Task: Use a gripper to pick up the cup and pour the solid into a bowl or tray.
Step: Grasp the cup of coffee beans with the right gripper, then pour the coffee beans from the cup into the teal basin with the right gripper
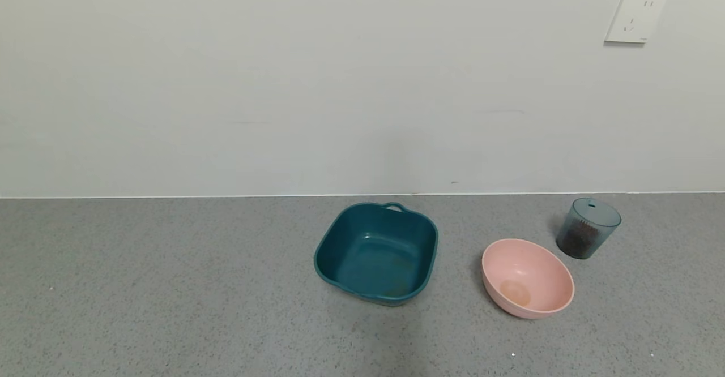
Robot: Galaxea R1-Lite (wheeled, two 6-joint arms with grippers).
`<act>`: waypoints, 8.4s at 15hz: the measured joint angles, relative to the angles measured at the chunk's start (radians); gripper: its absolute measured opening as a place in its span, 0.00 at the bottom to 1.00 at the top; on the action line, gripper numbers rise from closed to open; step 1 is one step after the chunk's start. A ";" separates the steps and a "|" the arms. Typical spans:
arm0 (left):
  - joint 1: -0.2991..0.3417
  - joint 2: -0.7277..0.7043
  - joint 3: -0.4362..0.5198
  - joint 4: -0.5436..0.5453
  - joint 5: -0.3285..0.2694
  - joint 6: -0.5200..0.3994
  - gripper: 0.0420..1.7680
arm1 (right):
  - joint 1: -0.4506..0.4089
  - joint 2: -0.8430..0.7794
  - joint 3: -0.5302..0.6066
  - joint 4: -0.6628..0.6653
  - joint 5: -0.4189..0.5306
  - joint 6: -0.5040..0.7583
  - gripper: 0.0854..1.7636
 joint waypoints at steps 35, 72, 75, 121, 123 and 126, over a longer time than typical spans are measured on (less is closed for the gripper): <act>0.000 0.000 0.000 0.000 0.000 0.000 0.99 | -0.084 1.277 -0.574 -0.237 0.001 -0.021 0.97; 0.000 0.000 0.000 0.000 0.000 0.000 0.99 | -0.147 2.326 -0.600 -1.553 0.013 0.016 0.97; 0.000 0.000 0.000 0.000 0.000 0.000 0.99 | -0.148 2.355 -0.646 -1.552 0.012 0.016 0.97; 0.000 0.000 0.000 0.000 0.000 0.000 0.99 | -0.073 1.911 -0.844 -0.849 0.027 0.012 0.76; 0.000 0.000 0.000 0.000 0.000 0.000 0.99 | -0.036 1.855 -0.891 -0.749 0.026 0.001 0.76; 0.000 0.000 0.000 0.000 0.000 0.000 0.99 | 0.023 1.801 -0.953 -0.638 0.014 -0.024 0.76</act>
